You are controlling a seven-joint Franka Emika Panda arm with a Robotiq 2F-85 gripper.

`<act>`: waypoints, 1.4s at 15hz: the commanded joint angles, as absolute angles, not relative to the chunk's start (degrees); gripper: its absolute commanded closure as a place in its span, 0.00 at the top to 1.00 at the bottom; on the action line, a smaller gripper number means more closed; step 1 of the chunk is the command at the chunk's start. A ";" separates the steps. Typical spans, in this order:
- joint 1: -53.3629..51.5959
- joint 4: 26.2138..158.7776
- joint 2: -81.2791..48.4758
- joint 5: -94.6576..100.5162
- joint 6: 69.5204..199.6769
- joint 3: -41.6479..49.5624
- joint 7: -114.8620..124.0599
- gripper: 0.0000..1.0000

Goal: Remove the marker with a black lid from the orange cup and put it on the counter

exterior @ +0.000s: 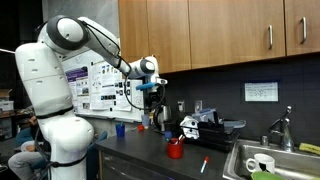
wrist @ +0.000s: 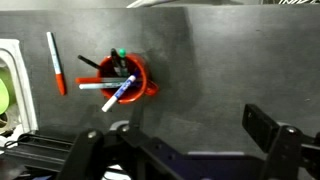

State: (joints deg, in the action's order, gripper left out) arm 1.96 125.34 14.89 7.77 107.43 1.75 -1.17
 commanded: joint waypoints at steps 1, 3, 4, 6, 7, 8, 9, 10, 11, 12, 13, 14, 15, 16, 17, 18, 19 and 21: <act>5.82 119.73 7.52 8.91 109.69 7.82 -11.82 1.00; 5.61 123.06 10.56 8.20 109.99 7.07 -9.81 1.00; 6.28 122.02 9.27 8.20 110.07 7.96 -11.21 1.00; 6.59 120.65 7.61 8.19 110.07 8.40 -11.98 1.00; 6.45 120.50 7.45 8.19 110.07 8.16 -11.96 1.00; 6.21 120.44 7.45 8.20 110.06 7.82 -11.88 1.00; 6.06 120.39 7.46 8.20 110.06 7.64 -11.86 1.00; 6.04 120.38 7.46 8.20 110.06 7.62 -11.86 1.00; 6.06 120.37 7.46 8.20 110.06 7.64 -11.87 1.00; 6.07 120.37 7.45 8.20 110.06 7.66 -11.87 1.00; 6.07 120.37 7.46 8.20 110.06 7.66 -11.87 1.00; 6.07 120.37 7.46 8.20 110.06 7.66 -11.87 1.00; 6.07 120.37 7.46 8.20 110.06 7.66 -11.87 1.00; 6.07 120.37 7.46 8.20 110.06 7.66 -11.87 1.00; 6.07 120.37 7.46 8.20 110.06 7.66 -11.87 1.00; 6.07 120.37 7.46 8.20 110.06 7.66 -11.87 1.00; 6.07 120.37 7.46 8.20 110.06 7.66 -11.87 1.00; 6.07 120.36 7.46 8.20 110.06 7.66 -11.87 1.00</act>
State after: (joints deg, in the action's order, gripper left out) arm 5.89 120.50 7.48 8.24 110.23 7.84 -11.83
